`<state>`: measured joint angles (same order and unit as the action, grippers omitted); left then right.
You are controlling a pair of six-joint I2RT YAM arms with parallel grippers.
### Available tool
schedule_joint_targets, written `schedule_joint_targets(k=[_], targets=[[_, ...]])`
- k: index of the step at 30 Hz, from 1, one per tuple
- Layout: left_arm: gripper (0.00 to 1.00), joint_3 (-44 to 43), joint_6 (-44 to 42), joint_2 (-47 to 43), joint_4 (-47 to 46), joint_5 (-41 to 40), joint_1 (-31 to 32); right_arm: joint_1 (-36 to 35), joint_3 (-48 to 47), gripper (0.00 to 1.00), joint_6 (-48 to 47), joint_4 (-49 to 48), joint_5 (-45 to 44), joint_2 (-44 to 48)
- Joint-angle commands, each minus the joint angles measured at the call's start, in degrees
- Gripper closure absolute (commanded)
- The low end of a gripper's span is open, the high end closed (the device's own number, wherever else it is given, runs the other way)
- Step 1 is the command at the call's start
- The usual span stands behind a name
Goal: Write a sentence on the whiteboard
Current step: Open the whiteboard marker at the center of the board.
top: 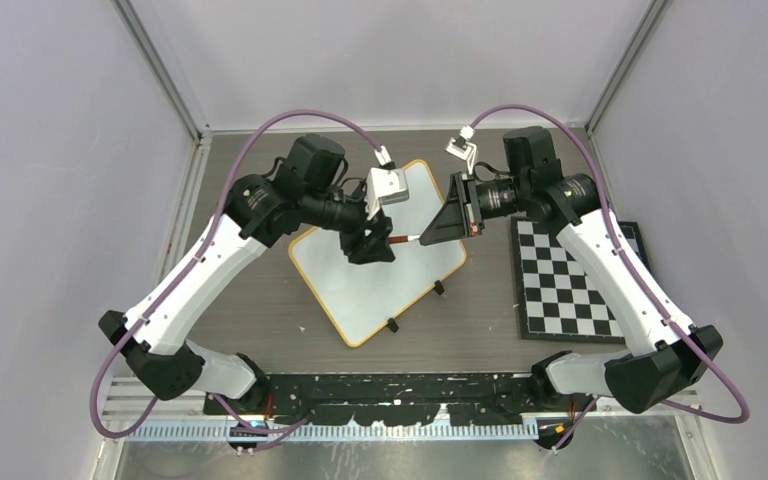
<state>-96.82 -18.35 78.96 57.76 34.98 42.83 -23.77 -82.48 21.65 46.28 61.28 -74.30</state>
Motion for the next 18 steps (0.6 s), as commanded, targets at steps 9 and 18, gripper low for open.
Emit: schedule_joint_targets(k=[9,18], targets=[[0.8,-0.13,-2.31,0.73,-2.11,0.33,1.93,0.08,-0.04,1.0,1.53,-2.8,2.39,0.67],[1.0,3.22,-5.25,-1.5,1.52,2.78,-1.84,3.12,-4.52,1.0,-7.23,6.83,0.62,-0.39]])
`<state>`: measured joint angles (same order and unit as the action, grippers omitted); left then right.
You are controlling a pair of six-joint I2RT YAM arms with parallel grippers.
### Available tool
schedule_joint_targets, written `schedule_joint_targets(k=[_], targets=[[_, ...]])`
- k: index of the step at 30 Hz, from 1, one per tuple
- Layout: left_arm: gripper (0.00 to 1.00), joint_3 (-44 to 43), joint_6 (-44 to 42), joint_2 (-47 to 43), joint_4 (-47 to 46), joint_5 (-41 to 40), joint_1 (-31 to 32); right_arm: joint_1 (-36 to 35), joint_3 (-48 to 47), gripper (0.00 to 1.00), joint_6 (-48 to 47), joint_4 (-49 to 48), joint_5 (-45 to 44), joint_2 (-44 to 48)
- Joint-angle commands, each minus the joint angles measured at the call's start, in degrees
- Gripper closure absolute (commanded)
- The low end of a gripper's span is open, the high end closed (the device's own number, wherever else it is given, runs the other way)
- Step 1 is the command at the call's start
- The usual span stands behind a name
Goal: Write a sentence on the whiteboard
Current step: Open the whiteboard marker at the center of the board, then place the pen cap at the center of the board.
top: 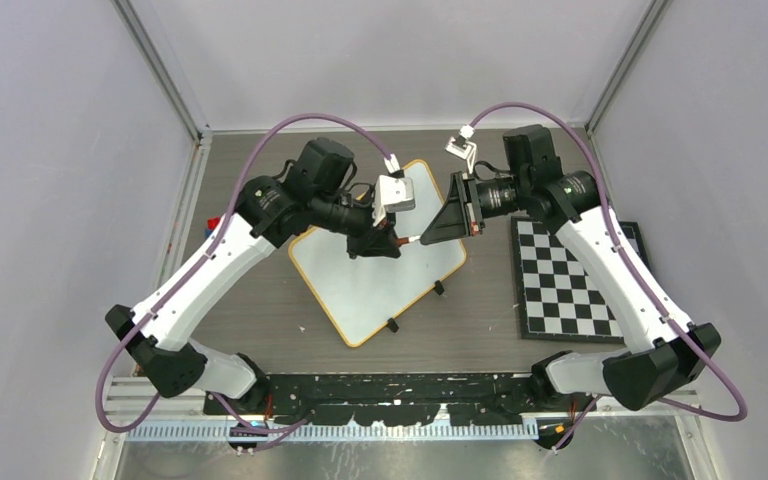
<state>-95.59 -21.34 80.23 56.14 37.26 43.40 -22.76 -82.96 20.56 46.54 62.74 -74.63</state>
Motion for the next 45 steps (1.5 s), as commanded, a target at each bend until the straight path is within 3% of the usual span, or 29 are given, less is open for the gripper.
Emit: schedule_joint_targets(k=[1,10,14,18,20,25,31,45], targets=[[1.0,2.82,-2.9,-3.27,3.77,0.64,-2.91,2.75,-4.78,1.0,-7.42,8.25,-0.82,-0.34],[1.0,7.91,-5.23,-9.0,5.32,4.29,-12.44,11.02,-10.74,1.0,-16.35,18.62,0.45,-2.34],[1.0,7.22,0.1,-10.49,1.63,9.88,-25.71,12.99,-10.99,1.0,-17.39,19.14,0.93,-2.53],[1.0,4.93,4.96,-7.85,0.51,9.17,-42.14,13.04,-8.32,1.0,-17.59,17.72,0.2,-2.13],[1.0,4.07,4.07,-4.69,2.55,7.67,-49.97,13.07,-6.62,1.0,-17.43,16.32,-0.42,-1.77],[1.0,7.52,-1.52,0.9,6.43,0.71,-60.66,13.05,-3.77,1.0,-17.0,14.03,-0.6,-1.14],[0.99,16.33,-6.19,6.7,5.22,-8.48,-61.68,13.09,-1.54,1.0,-15.45,11.75,-0.77,-1.15],[0.92,24.29,-9.34,18.47,3.54,-14.48,-57.74,13.08,0.49,1.0,-14.94,11.39,-1.21,-0.77]])
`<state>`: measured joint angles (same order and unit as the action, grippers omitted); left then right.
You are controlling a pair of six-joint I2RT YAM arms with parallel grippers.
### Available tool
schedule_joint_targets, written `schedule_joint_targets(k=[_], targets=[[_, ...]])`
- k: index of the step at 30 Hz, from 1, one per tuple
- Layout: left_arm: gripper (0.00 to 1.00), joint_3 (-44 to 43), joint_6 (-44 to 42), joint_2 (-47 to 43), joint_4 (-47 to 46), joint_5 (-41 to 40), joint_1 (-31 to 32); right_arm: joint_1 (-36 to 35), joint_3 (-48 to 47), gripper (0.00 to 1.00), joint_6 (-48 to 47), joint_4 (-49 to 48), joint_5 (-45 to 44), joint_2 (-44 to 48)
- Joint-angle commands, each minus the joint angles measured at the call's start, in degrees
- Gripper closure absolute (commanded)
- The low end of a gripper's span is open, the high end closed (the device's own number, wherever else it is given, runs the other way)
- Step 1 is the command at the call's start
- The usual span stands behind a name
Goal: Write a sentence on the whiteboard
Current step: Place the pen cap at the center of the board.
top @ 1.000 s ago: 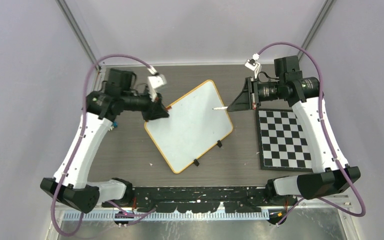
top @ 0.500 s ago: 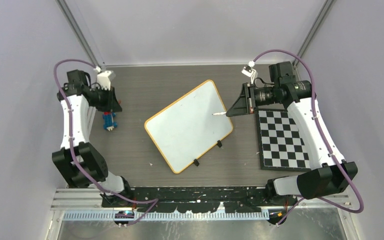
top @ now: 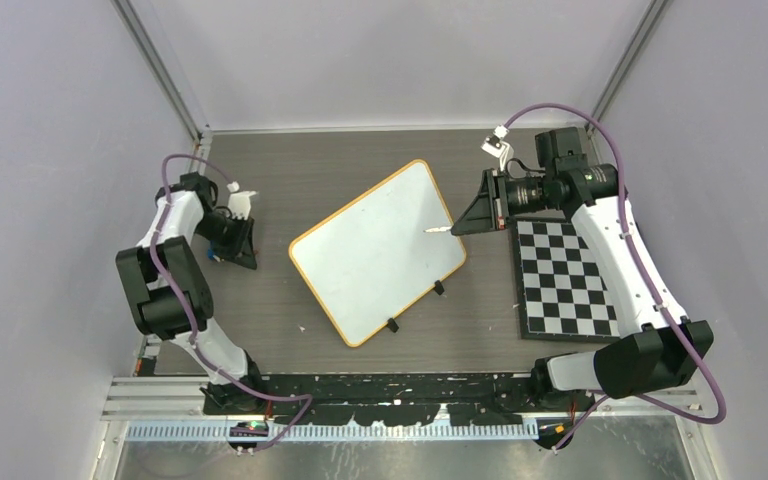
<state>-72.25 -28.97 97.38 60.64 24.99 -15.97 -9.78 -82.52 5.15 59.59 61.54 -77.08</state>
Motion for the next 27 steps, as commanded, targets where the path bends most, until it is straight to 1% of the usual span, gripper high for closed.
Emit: schedule_joint_targets(k=[1,8,14,19,20,23,26,27], targets=[[0.92,1.2,-1.47,1.79,-1.49,-2.6,2.03,0.08,0.13,1.0,0.58,-1.76,-0.01,1.68],[0.85,3.37,0.83,4.63,-6.97,-6.36,6.17,-0.03,0.85,1.0,1.28,-2.15,-0.39,2.18],[0.75,3.3,1.84,7.89,-7.85,-7.61,7.99,-0.03,1.13,1.0,0.74,-1.28,-0.64,2.81],[0.63,3.88,1.55,7.6,-7.51,-7.68,8.56,-0.01,0.71,1.0,0.69,-1.15,-0.28,2.73],[0.62,3.83,1.41,7.44,-7.14,-7.68,8.54,0.01,0.63,1.0,0.72,-1.04,-0.36,2.68],[0.61,2.8,1.15,6.45,-5.85,-7.16,8.62,-0.03,0.78,1.0,0.63,-1.02,-0.53,2.55],[0.6,0.07,1.44,4.75,-3.95,-4.49,8.62,-0.03,0.77,1.0,0.63,-1.06,-0.61,2.55],[0.59,-1.34,1.54,4.27,-3.18,-2.31,8.59,0.02,0.7,1.0,0.63,-0.99,-0.67,2.54]])
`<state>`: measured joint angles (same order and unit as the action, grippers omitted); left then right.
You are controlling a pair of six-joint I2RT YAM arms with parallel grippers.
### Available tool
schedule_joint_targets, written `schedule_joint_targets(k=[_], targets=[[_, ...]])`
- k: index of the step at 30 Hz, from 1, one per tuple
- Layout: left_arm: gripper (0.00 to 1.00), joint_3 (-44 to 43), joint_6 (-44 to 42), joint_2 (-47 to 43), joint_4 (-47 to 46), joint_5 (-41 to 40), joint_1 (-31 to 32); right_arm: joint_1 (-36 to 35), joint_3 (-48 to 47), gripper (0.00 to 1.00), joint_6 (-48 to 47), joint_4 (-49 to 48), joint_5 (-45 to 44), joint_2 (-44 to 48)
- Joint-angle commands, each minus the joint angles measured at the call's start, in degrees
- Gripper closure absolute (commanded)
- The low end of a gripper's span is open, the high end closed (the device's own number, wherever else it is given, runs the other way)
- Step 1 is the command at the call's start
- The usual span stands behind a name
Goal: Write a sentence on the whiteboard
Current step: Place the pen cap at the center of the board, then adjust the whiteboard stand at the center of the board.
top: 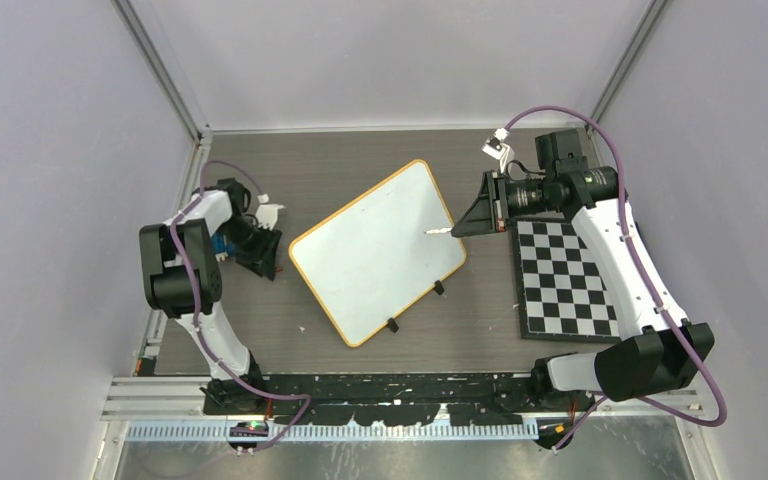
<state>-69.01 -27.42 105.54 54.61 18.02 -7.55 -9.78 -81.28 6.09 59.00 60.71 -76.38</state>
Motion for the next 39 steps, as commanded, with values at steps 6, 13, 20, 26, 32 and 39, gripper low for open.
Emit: schedule_joint_targets(k=[6,13,20,26,32,39], targets=[[0.53,-11.49,2.76,-4.81,4.56,15.95,1.01,-0.04,-0.99,1.0,-0.26,0.04,-0.36,1.78],[0.4,-11.53,9.44,-1.29,-2.09,24.98,8.0,-0.05,-3.11,1.0,-1.16,2.09,-1.18,0.91],[0.32,-12.68,15.97,6.0,-10.87,30.03,13.73,-0.03,-4.29,1.0,-2.84,4.61,-1.56,0.88],[0.31,-16.2,17.12,12.68,-10.85,30.75,18.39,-0.06,-4.27,1.0,-4.77,6.58,-2.32,1.22],[0.32,-17.32,17.13,16.45,-10.92,32.07,22.36,-0.05,-3.81,1.0,-5.74,8.09,-2.5,1.59],[0.36,-19.37,17.0,21.34,-10.45,33.89,26.97,-0.05,-3.8,1.0,-9.25,10.42,-2.79,1.67]])
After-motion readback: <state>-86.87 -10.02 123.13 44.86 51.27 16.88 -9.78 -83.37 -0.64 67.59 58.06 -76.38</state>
